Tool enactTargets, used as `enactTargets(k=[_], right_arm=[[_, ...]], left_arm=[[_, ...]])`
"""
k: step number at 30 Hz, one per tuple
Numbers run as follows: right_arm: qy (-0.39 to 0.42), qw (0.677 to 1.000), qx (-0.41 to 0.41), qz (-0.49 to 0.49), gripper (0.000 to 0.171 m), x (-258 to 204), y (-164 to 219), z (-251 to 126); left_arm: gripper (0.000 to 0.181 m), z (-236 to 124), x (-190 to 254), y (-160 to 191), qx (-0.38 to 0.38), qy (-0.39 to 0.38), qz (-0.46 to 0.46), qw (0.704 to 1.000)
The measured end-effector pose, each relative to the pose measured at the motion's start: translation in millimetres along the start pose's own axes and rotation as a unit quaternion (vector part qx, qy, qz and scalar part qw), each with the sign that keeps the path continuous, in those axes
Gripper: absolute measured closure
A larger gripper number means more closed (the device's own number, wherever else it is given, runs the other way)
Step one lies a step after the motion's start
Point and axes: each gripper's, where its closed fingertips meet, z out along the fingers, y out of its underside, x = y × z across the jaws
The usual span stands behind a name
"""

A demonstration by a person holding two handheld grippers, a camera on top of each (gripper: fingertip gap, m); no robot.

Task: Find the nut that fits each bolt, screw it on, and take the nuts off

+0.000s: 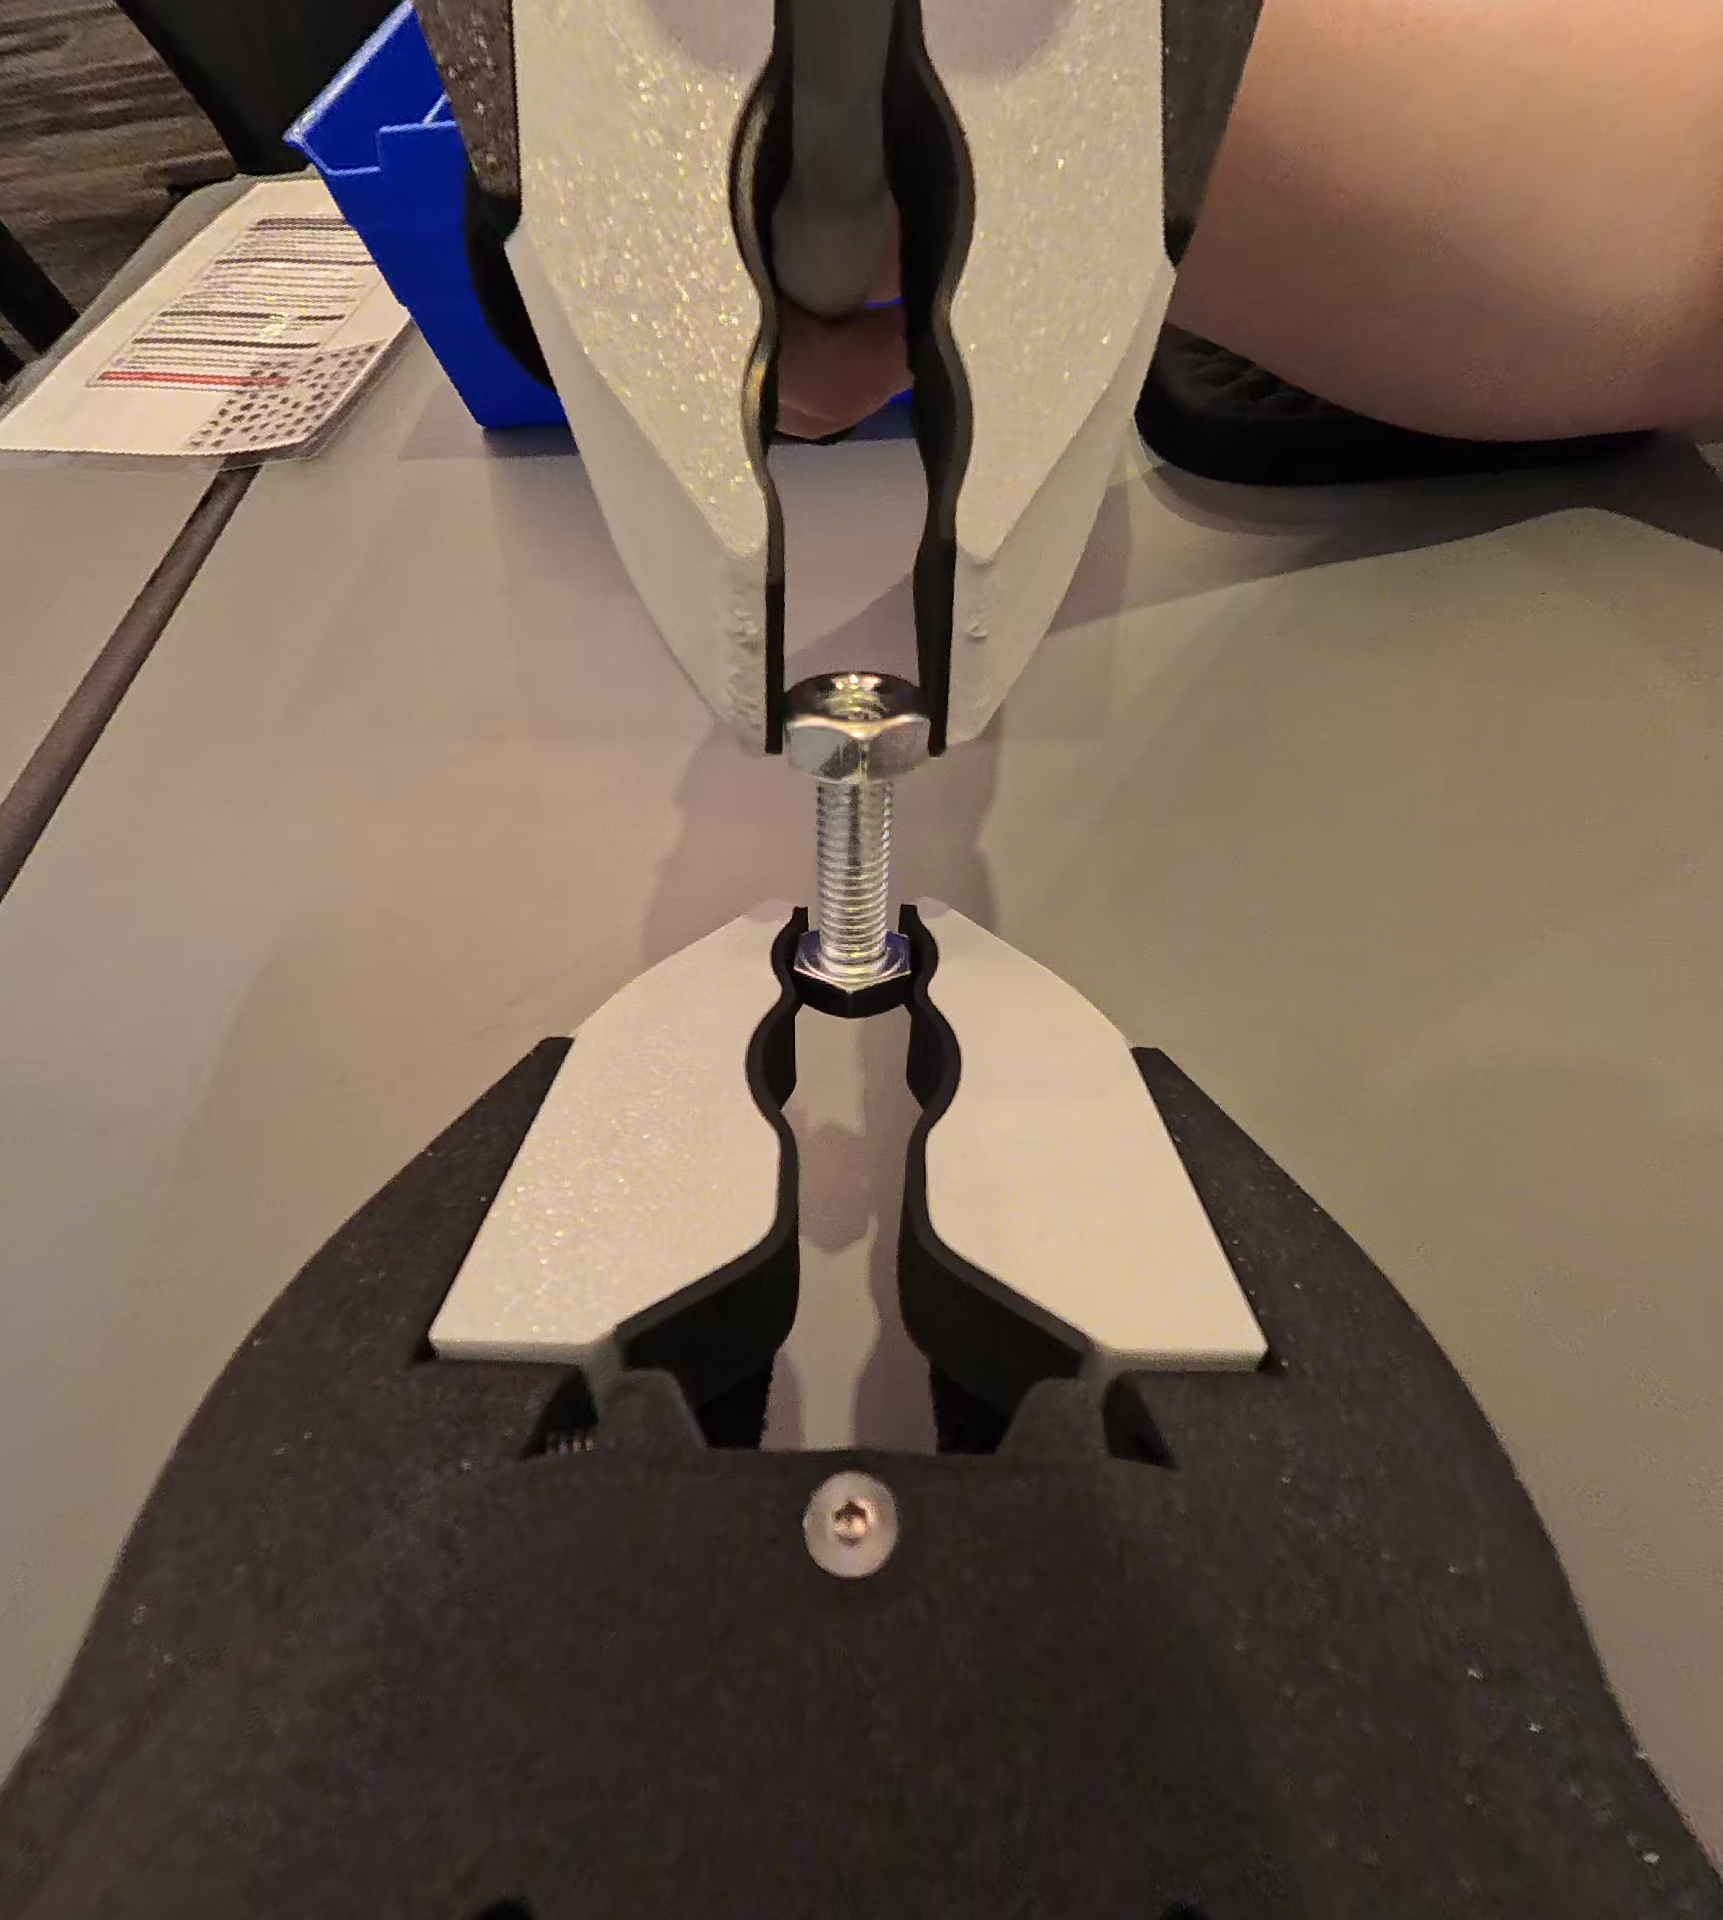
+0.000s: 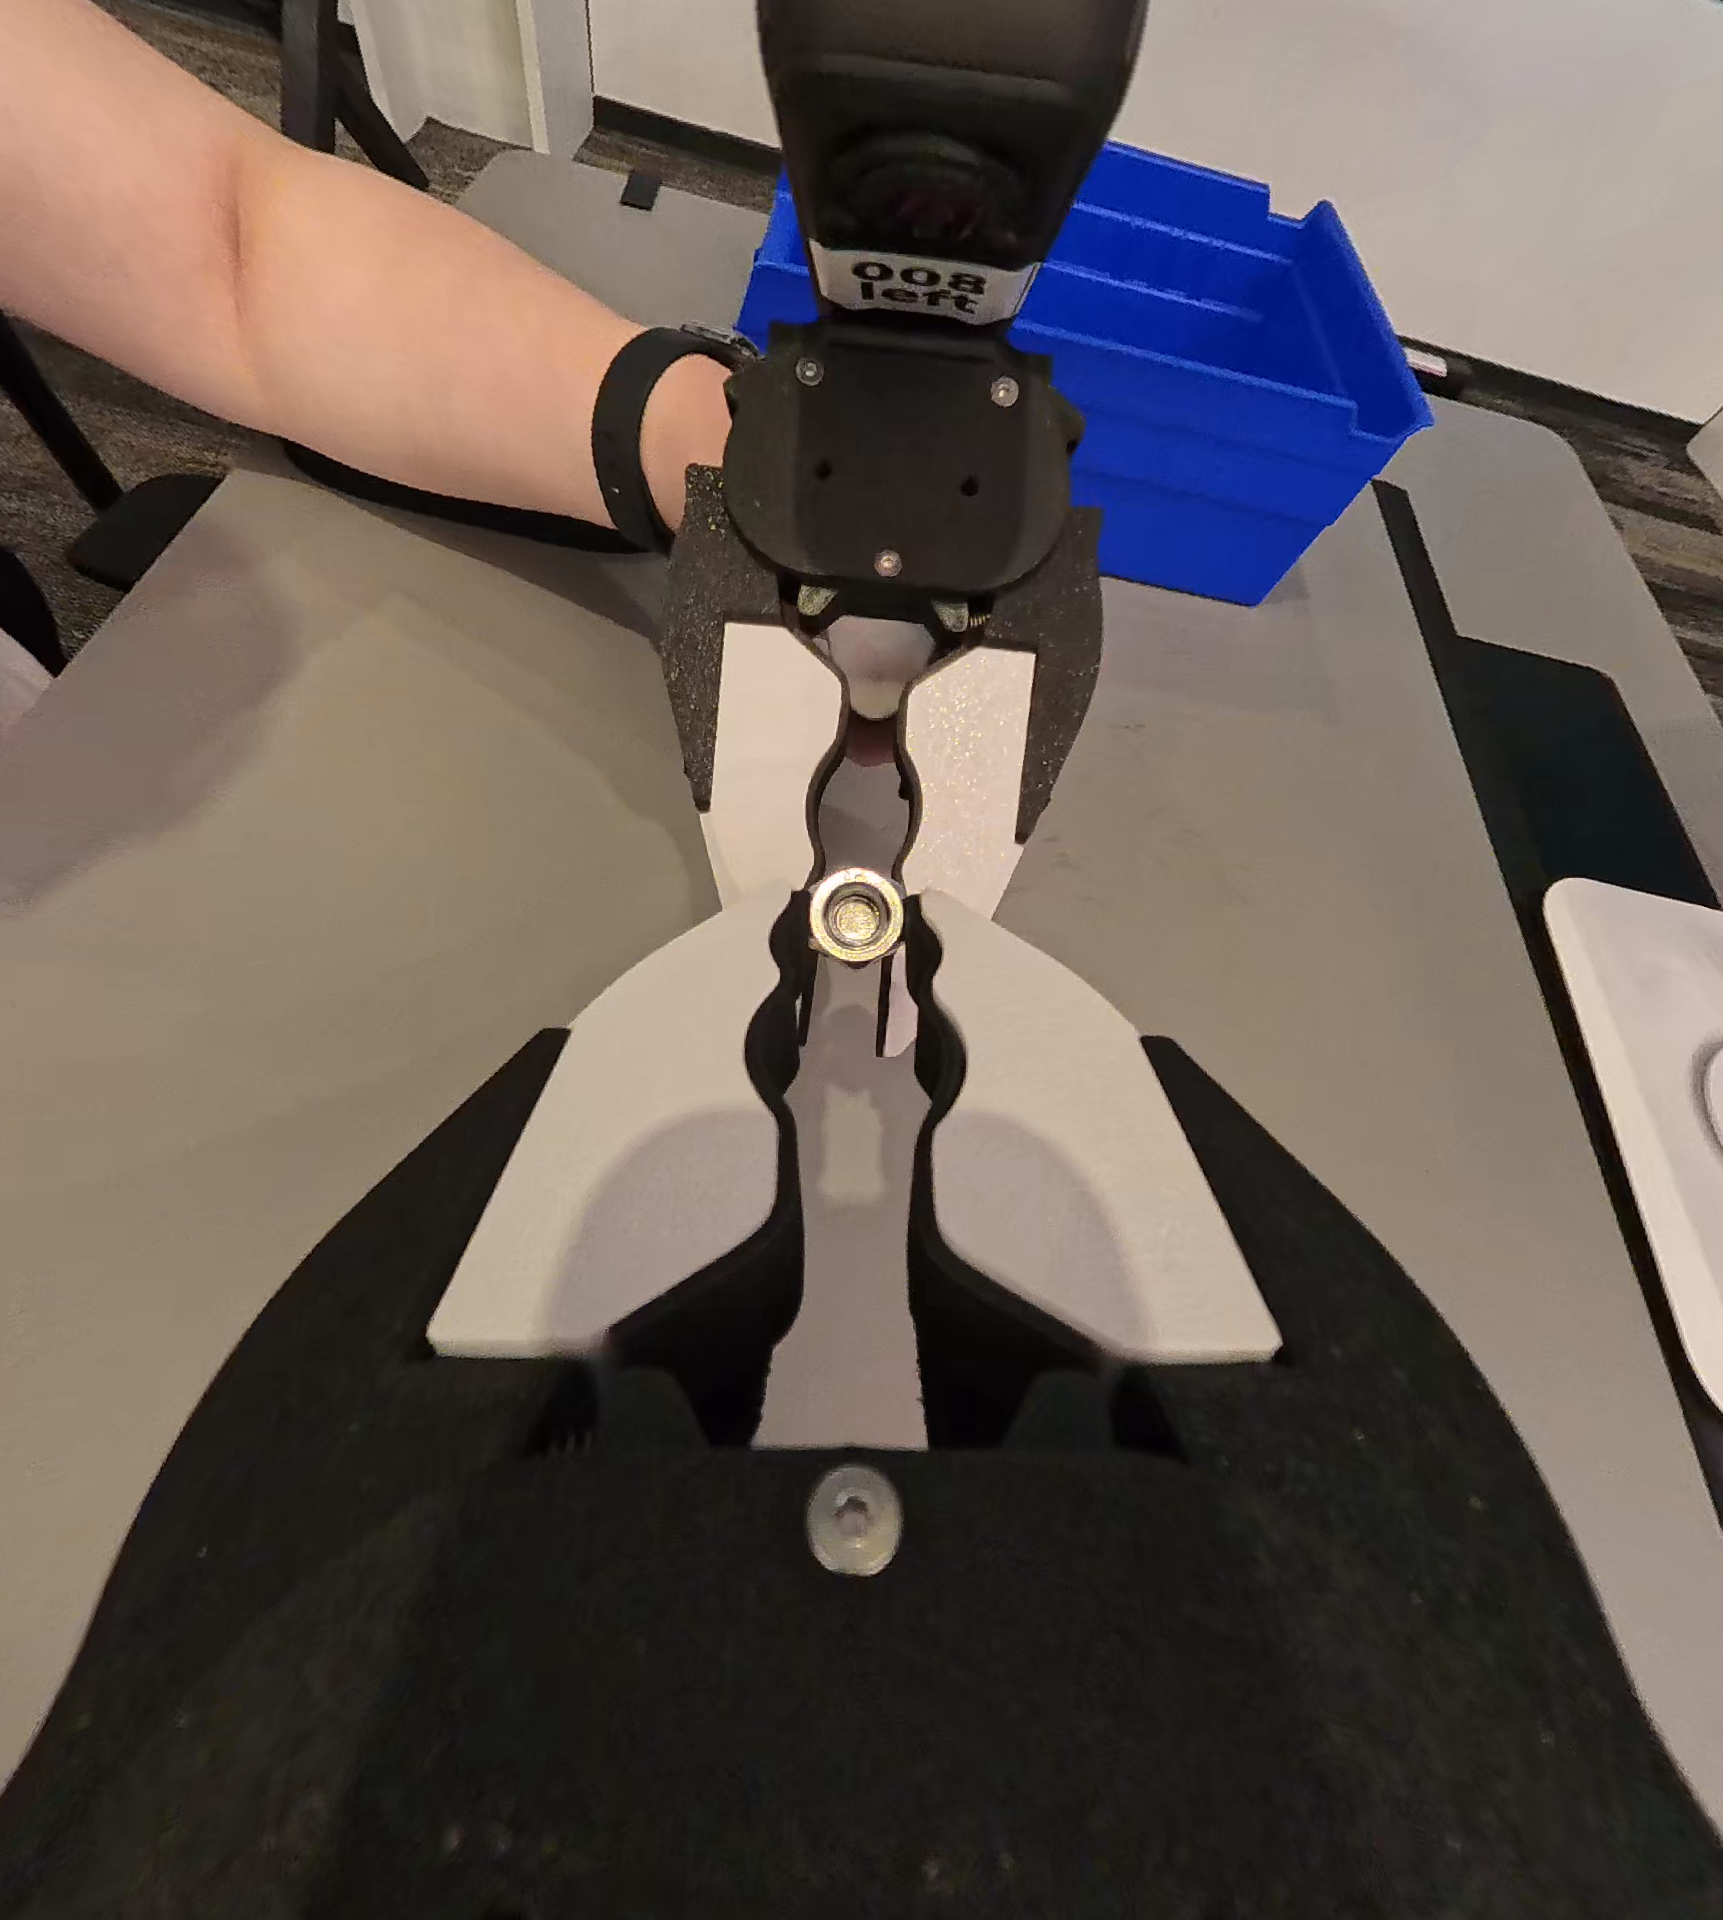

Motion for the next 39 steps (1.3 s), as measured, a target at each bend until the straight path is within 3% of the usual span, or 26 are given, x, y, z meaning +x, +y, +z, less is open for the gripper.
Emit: enactTargets(k=[6,22,39], right_arm=[[0.017,1.0,0.009,0.022,0.154,7,-4,-1],[0.131,0.974,0.054,0.179,0.154,48,-12,7],[0.115,0.979,0.0,0.17,0.154,41,-2,9]], left_arm=[[0.165,-3,-7,-4,0.012,-0.018,-0.01,1.0],[0.165,-17,-50,-2,0.006,-0.158,-0.074,0.985],[0.165,-11,-45,5,-0.025,-0.147,-0.055,0.987]])
